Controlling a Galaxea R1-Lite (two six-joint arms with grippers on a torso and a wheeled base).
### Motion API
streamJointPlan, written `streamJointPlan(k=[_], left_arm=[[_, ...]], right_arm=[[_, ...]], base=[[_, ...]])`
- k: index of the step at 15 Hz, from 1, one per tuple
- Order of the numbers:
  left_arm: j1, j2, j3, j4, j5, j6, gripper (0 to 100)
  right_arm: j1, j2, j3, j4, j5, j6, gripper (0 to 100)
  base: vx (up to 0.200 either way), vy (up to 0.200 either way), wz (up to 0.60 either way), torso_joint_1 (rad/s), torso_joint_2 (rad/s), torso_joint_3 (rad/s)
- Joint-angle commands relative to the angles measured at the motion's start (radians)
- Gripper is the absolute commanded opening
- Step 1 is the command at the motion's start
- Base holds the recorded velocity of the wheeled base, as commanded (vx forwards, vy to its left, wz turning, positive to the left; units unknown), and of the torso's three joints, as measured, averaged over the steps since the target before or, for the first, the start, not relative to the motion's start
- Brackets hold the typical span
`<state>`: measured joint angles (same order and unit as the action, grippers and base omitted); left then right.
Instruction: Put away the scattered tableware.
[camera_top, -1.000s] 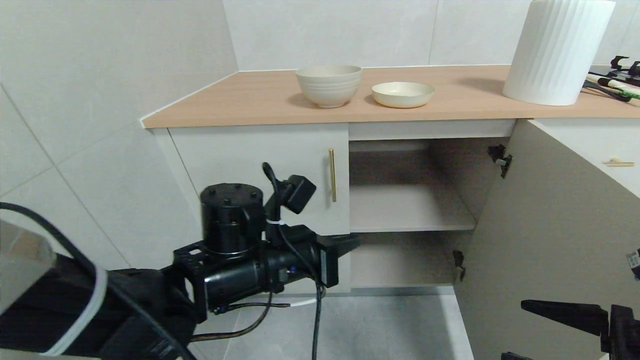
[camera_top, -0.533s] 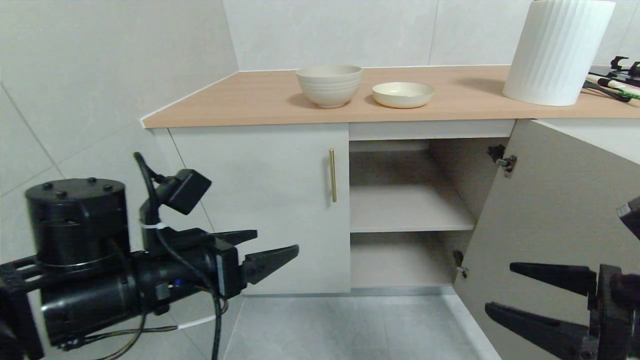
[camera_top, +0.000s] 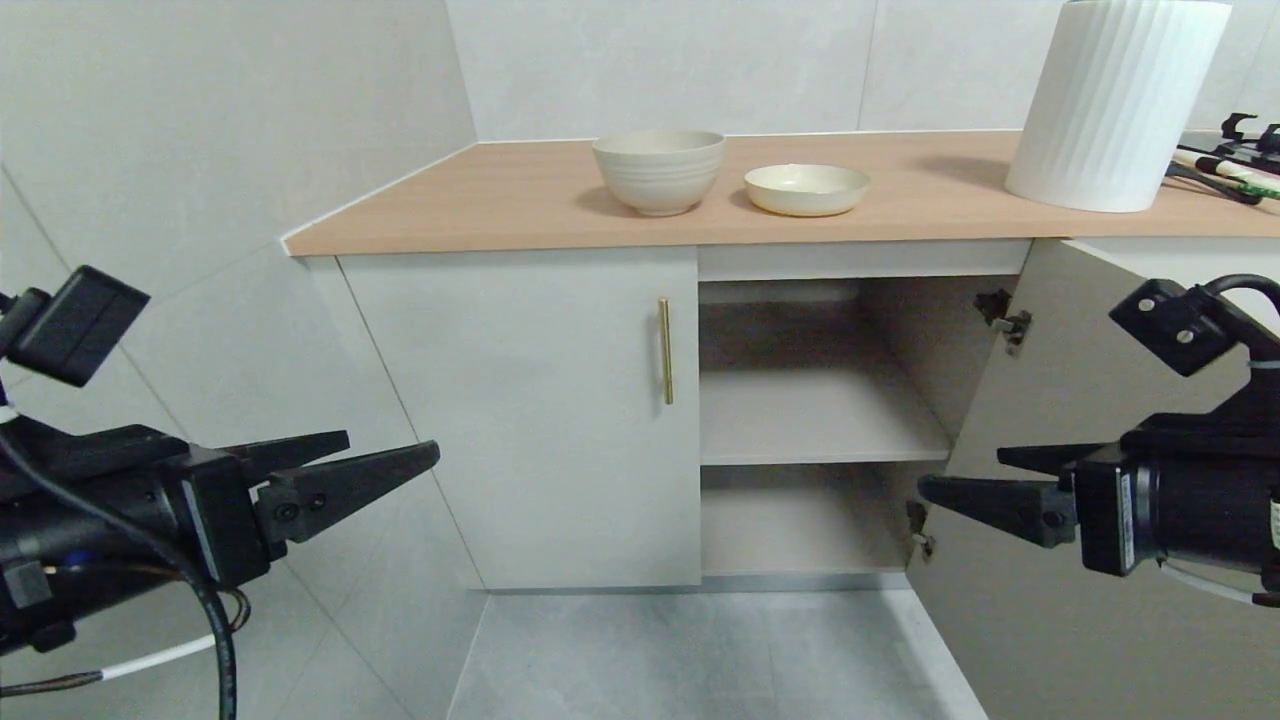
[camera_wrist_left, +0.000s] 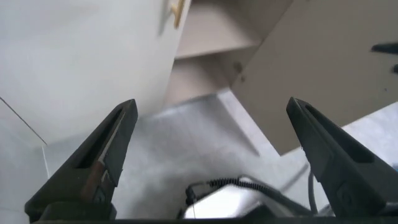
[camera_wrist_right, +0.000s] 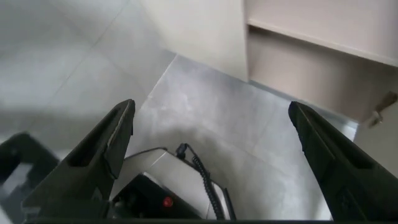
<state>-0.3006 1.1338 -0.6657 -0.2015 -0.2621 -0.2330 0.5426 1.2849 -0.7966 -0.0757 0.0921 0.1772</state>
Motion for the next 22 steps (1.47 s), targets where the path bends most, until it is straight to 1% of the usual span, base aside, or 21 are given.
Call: streamJointPlan(k=[1, 4, 9, 18, 22], left_arm=[[0.005, -0.006, -0.008, 0.001, -0.002, -0.002, 100], [0.006, -0.005, -0.011, -0.001, -0.002, 0.0, 100], [0.008, 0.011, -0.015, 0.001, -0.003, -0.002, 100], [0.008, 0.017, -0.014, -0.001, -0.003, -0.002, 100], [0.006, 0.014, -0.012, -0.001, -0.005, -0.002, 100]], right_arm=[[-0.009, 0.017, -0.024, 0.005, -0.005, 0.016, 100], [-0.007, 0.022, -0.021, 0.014, -0.005, 0.019, 100], [-0.007, 0.01, 0.01, 0.013, -0.002, 0.013, 100], [-0.007, 0.011, 0.019, 0.011, 0.005, 0.008, 100], [-0.006, 0.01, 0.02, 0.011, 0.005, 0.008, 100]], base=[[0.0, 0.0, 0.0, 0.0, 0.0, 0.0], [0.0, 0.0, 0.0, 0.0, 0.0, 0.0], [0.2, 0.0, 0.0, -0.003, 0.0, 0.001], [0.2, 0.0, 0.0, 0.003, 0.0, 0.001], [0.0, 0.0, 0.0, 0.0, 0.0, 0.0]])
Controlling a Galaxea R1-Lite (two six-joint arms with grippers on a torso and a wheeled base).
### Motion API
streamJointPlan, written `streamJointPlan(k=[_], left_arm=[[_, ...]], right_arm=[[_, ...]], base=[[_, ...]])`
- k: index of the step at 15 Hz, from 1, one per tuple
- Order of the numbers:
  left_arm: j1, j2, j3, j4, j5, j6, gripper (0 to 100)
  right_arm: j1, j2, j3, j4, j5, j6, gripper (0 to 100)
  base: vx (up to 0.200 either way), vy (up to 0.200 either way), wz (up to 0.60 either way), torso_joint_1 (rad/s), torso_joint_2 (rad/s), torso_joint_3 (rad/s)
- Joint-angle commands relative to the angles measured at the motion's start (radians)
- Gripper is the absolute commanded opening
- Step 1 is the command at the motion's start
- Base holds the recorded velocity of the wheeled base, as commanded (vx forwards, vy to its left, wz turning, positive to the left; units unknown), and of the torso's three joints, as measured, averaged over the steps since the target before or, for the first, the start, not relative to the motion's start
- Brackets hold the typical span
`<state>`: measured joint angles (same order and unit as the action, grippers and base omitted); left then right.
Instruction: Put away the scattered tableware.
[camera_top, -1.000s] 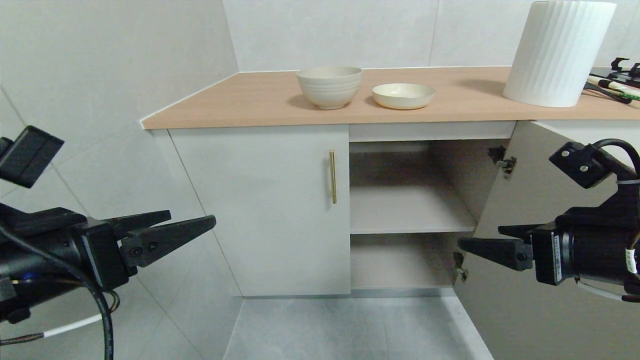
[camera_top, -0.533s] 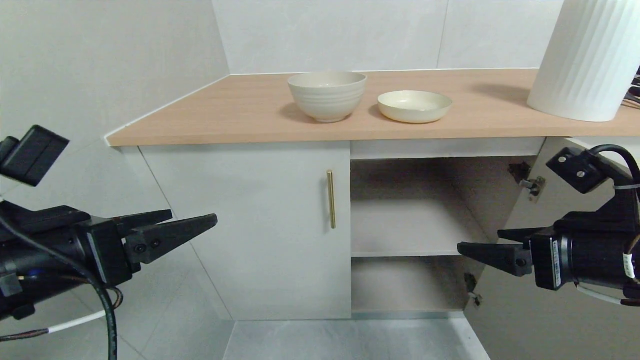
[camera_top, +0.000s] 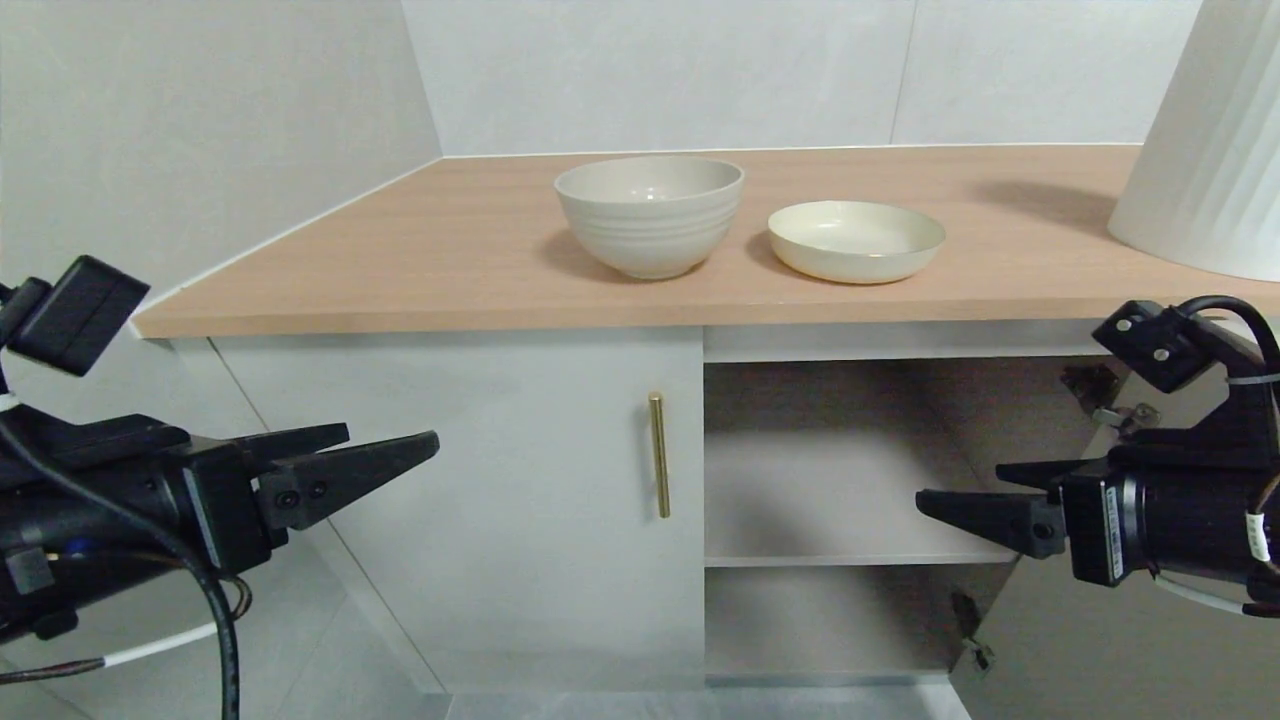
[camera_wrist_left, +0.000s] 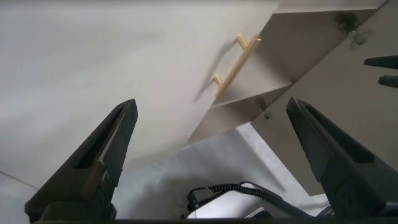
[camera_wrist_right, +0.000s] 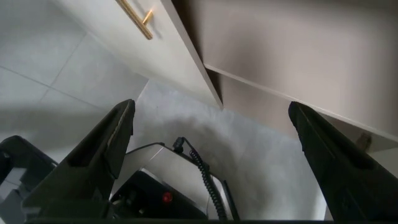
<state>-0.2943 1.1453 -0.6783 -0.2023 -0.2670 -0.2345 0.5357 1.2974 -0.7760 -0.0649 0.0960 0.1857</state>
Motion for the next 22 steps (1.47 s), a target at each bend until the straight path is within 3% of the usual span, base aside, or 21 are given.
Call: streamJointPlan(k=[1, 6, 10, 22], left_arm=[[0.0, 0.005, 0.002, 0.0, -0.001, 0.0, 100], [0.0, 0.013, 0.002, 0.001, -0.003, 0.0, 100], [0.0, 0.025, 0.003, 0.001, -0.003, 0.0, 100], [0.0, 0.047, 0.003, 0.0, -0.003, -0.003, 100]], right_arm=[[0.001, -0.003, 0.0, -0.001, 0.001, 0.0, 100], [0.001, 0.002, -0.002, 0.0, 0.001, -0.002, 100], [0.001, 0.0, -0.002, -0.001, -0.001, -0.002, 100], [-0.003, 0.025, -0.003, -0.003, -0.004, 0.0, 100]], base=[[0.0, 0.0, 0.0, 0.0, 0.0, 0.0], [0.0, 0.0, 0.0, 0.0, 0.0, 0.0], [0.0, 0.0, 0.0, 0.06, -0.23, -0.237], [0.0, 0.0, 0.0, 0.187, -0.49, -0.288]])
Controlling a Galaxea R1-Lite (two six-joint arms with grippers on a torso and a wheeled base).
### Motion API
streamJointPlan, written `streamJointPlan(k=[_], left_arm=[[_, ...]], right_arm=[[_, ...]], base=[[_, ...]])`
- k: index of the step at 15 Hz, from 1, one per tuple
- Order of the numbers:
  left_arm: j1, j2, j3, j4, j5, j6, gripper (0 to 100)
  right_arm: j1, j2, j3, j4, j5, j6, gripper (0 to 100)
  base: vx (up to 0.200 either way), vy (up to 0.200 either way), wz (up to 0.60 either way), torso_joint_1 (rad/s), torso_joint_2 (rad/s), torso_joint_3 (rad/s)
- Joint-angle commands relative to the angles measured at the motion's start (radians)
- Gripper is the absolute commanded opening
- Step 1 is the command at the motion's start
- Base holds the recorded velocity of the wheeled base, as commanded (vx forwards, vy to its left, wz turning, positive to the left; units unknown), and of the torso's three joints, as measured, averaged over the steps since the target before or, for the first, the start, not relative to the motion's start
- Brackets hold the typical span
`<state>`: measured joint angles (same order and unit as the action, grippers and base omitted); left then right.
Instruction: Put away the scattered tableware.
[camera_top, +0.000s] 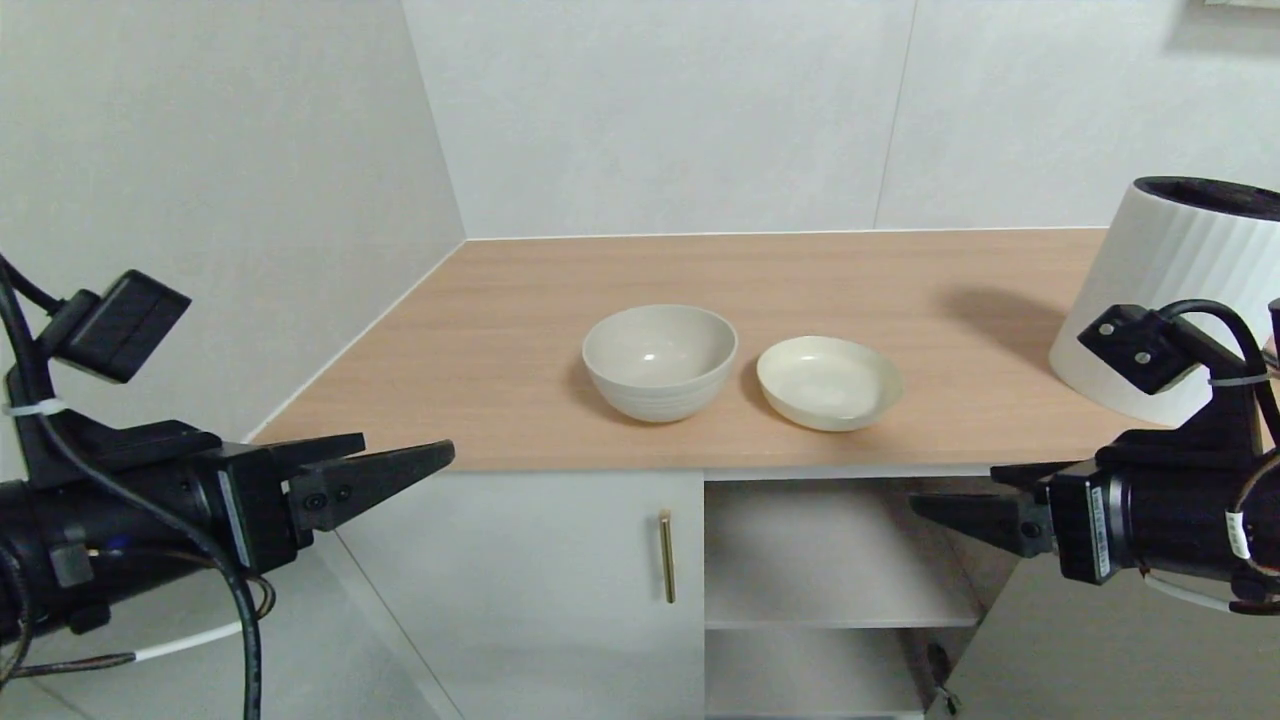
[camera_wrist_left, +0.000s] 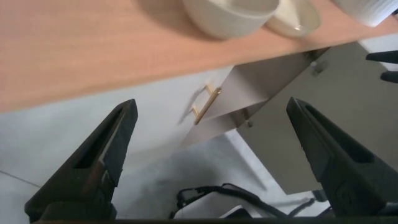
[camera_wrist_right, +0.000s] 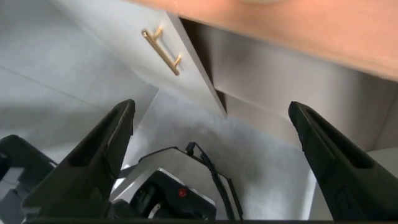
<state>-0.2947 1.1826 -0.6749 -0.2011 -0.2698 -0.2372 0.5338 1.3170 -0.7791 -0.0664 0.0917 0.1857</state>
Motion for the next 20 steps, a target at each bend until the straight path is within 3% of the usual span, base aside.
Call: streamJointPlan(k=[1, 4, 8, 9, 10, 11, 12, 14, 17, 20], left_arm=[[0.0, 0.017, -0.002, -0.001, 0.0, -0.001, 100], [0.0, 0.063, -0.02, -0.02, -0.002, -0.001, 100], [-0.003, 0.164, -0.066, -0.077, -0.002, -0.005, 100], [-0.003, 0.184, -0.078, -0.074, -0.002, -0.039, 100], [-0.003, 0.195, -0.092, -0.072, -0.003, -0.099, 100], [-0.008, 0.212, -0.118, -0.072, -0.003, -0.197, 100], [-0.014, 0.224, -0.135, -0.067, -0.003, -0.246, 100], [-0.027, 0.279, -0.16, -0.037, 0.006, -0.277, 100], [-0.035, 0.381, -0.219, 0.037, 0.04, -0.286, 100], [-0.098, 0.485, -0.299, 0.032, 0.067, -0.456, 100]], right_arm=[[-0.003, 0.007, -0.003, -0.001, -0.001, 0.0, 100], [-0.009, 0.036, -0.011, -0.006, -0.004, 0.003, 100], [-0.021, 0.13, -0.012, -0.132, -0.075, 0.006, 100], [-0.021, 0.159, -0.034, -0.13, -0.113, 0.011, 100], [-0.021, 0.186, -0.058, -0.121, -0.15, 0.018, 100], [-0.021, 0.223, -0.098, -0.098, -0.199, 0.07, 100], [-0.02, 0.249, -0.138, -0.076, -0.234, 0.127, 100], [-0.029, 0.307, -0.219, -0.058, -0.319, 0.23, 100], [-0.041, 0.364, -0.272, -0.058, -0.383, 0.284, 100], [-0.051, 0.416, -0.29, -0.062, -0.389, 0.317, 100]], base=[[0.0, 0.0, 0.0, 0.217, -0.5, -0.281], [0.0, 0.0, 0.0, 0.221, -0.5, -0.281], [0.0, 0.0, 0.0, 0.108, -0.24, -0.133], [0.0, 0.0, 0.0, 0.0, 0.0, 0.0], [0.0, 0.0, 0.0, 0.0, 0.0, 0.0], [0.0, 0.0, 0.0, 0.0, 0.0, 0.0], [0.0, 0.0, 0.0, 0.0, 0.0, 0.0], [0.0, 0.0, 0.0, 0.0, 0.0, 0.0], [0.0, 0.0, 0.0, 0.0, 0.0, 0.0], [0.0, 0.0, 0.0, 0.0, 0.0, 0.0]])
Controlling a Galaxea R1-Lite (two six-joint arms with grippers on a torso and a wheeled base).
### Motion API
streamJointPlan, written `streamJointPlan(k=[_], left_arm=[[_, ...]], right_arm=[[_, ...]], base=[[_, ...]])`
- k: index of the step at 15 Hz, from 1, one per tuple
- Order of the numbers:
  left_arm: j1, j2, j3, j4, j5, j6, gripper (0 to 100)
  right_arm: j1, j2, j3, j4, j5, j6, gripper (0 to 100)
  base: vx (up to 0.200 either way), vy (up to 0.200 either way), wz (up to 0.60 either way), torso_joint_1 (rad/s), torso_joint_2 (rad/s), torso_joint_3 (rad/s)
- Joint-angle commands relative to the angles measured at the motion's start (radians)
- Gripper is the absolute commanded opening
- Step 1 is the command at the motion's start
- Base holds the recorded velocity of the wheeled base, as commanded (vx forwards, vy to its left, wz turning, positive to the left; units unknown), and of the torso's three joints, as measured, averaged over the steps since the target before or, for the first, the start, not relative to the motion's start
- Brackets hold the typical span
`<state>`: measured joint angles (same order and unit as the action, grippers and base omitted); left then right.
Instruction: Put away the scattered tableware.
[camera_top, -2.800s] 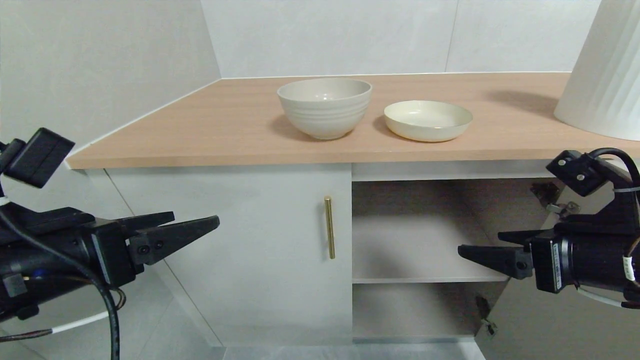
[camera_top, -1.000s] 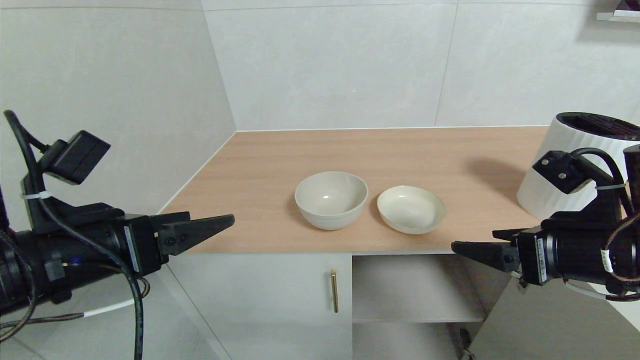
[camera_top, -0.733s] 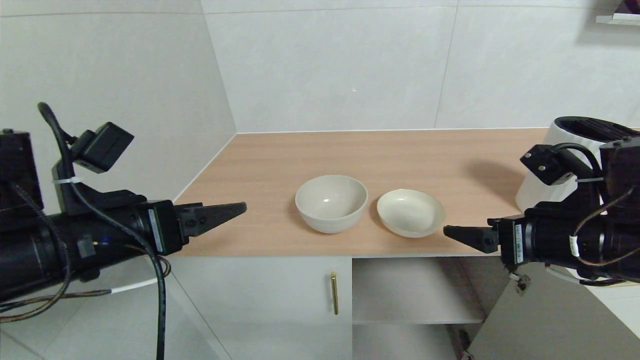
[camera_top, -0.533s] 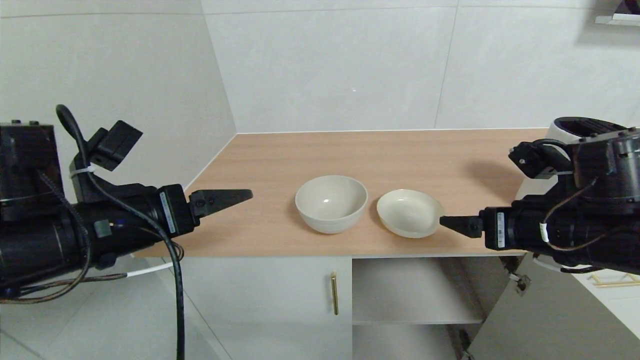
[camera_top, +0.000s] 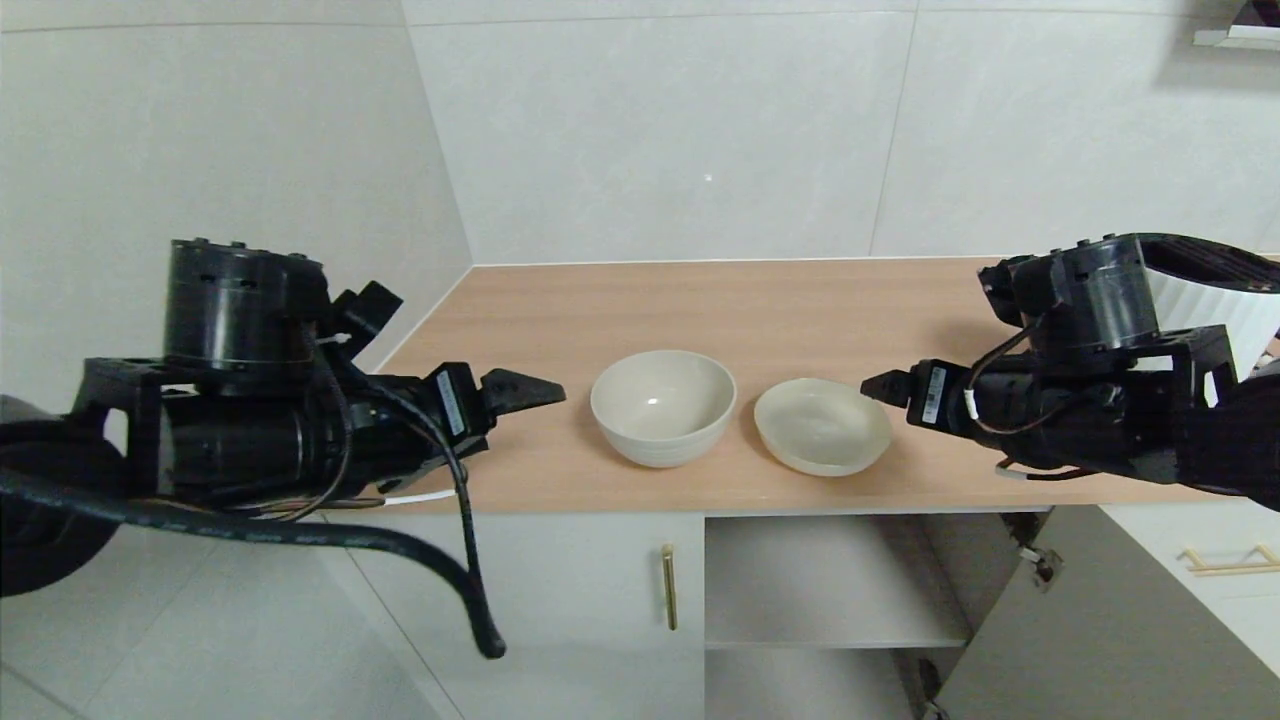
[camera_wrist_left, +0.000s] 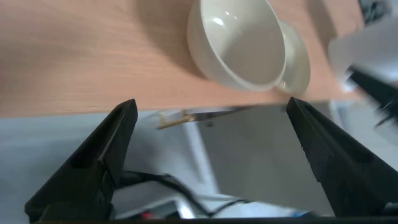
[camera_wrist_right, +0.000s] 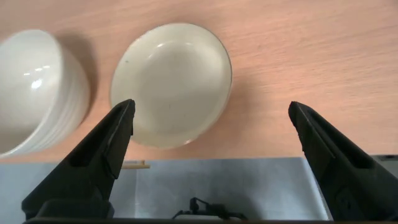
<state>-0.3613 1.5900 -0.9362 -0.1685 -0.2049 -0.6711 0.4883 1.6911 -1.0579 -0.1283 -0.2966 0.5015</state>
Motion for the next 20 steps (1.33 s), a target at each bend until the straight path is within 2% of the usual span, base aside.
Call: streamJointPlan(k=[1, 2, 3, 4, 5, 10, 12, 16, 17, 20], left_arm=[[-0.048, 0.094, -0.059, -0.002, 0.019, -0.056, 100], [-0.062, 0.108, -0.073, -0.005, 0.035, -0.07, 100], [-0.099, 0.148, -0.101, -0.016, 0.076, -0.087, 100], [-0.127, 0.194, -0.142, -0.034, 0.15, -0.094, 100], [-0.13, 0.222, -0.17, -0.036, 0.185, -0.094, 100], [-0.127, 0.285, -0.194, -0.042, 0.196, -0.097, 100], [-0.125, 0.303, -0.196, -0.043, 0.194, -0.117, 100], [-0.125, 0.331, -0.205, -0.043, 0.196, -0.119, 100], [-0.125, 0.331, -0.205, -0.043, 0.196, -0.119, 0], [-0.123, 0.324, -0.204, -0.042, 0.197, -0.124, 0]], right_arm=[[-0.008, 0.045, -0.013, -0.001, -0.003, 0.009, 100], [-0.008, 0.044, -0.013, -0.001, -0.003, 0.011, 100], [-0.01, 0.041, -0.013, -0.002, -0.003, 0.011, 100], [-0.011, 0.038, -0.013, -0.002, -0.012, 0.011, 100], [-0.011, 0.041, -0.011, -0.002, -0.021, 0.011, 100], [-0.01, 0.039, -0.01, -0.002, -0.022, 0.012, 100], [-0.01, 0.039, -0.01, -0.002, -0.022, 0.012, 100], [-0.01, 0.039, -0.008, -0.002, -0.022, 0.012, 100], [-0.01, 0.039, -0.008, -0.002, -0.022, 0.012, 100], [-0.01, 0.038, -0.007, -0.002, -0.022, 0.012, 100]], base=[[0.0, 0.0, 0.0, 0.0, 0.0, 0.0], [0.0, 0.0, 0.0, 0.0, 0.0, 0.0], [0.0, 0.0, 0.0, 0.0, 0.0, 0.0], [0.0, 0.0, 0.0, 0.0, 0.0, 0.0], [0.0, 0.0, 0.0, 0.0, 0.0, 0.0], [0.0, 0.0, 0.0, 0.0, 0.0, 0.0], [0.0, 0.0, 0.0, 0.0, 0.0, 0.0], [0.0, 0.0, 0.0, 0.0, 0.0, 0.0], [0.0, 0.0, 0.0, 0.0, 0.0, 0.0], [0.0, 0.0, 0.0, 0.0, 0.0, 0.0]])
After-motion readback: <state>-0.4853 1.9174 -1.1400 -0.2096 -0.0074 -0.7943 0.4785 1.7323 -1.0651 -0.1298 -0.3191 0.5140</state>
